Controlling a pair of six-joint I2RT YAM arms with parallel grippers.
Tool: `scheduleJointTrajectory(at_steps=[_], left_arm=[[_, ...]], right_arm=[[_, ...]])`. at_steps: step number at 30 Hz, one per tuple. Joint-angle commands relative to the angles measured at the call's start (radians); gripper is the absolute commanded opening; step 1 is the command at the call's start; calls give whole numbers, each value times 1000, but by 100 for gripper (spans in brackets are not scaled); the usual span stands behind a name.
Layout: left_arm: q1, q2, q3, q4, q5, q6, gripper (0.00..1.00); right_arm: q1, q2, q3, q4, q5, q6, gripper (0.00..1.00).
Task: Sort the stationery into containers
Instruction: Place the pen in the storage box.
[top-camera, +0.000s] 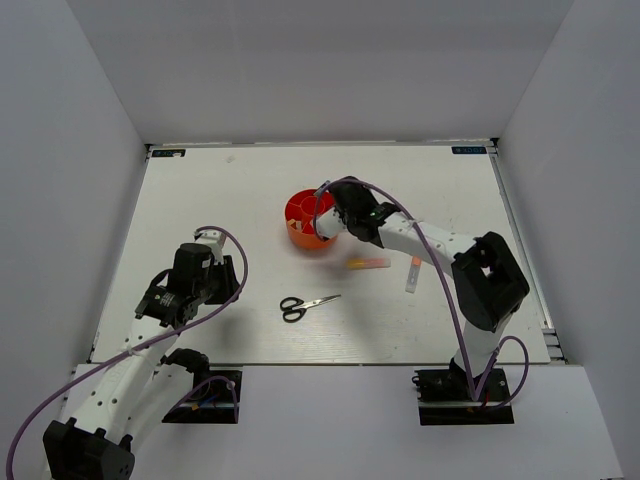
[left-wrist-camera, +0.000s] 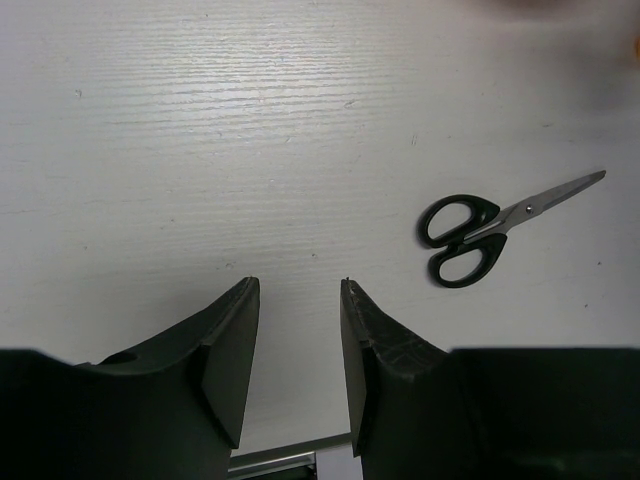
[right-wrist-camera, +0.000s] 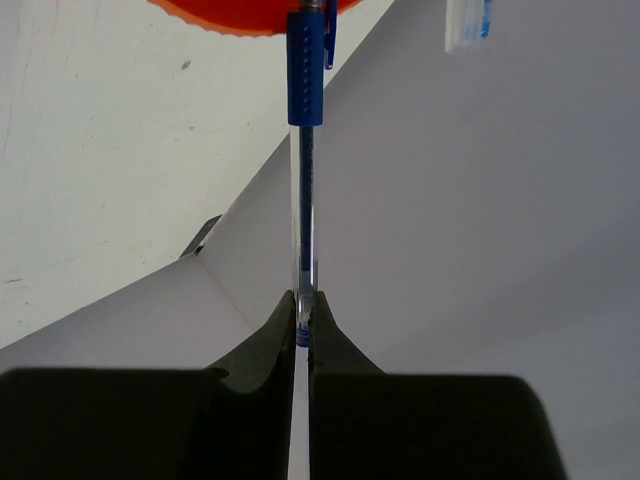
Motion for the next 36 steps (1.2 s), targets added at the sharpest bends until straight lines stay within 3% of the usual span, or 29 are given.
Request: scheduleJointTrajectory(at_steps=[1,9,10,11,12,19,33,36], left_arm=[[3,-2,-5,5,-7,9,49],[3,-3,-6,2,-7,11,49],[3,-6,-6,2,-7,9,49],[3,-5,-6,2,-7,9,49],[0,-3,-6,4,-4,12,49],[2,-5,-5,-1,-7,9,49],[3,-5,-8,2,-10,9,49],[2,-5,-8,2,-10,11,49]], right_arm=[[13,1,-7,14,-5,-152,0],[49,12,0,55,-22,-159,0],[57,12,8,57,-25,-152,7],[57,13,8,54,-25,-149,7],[59,9,6,58,-28,-146,15],[77,-2,-3,70,-30,-136,32],[97,-94,-6,55,-22,-35,33],[91,-157,29,-9,-42,174,36]])
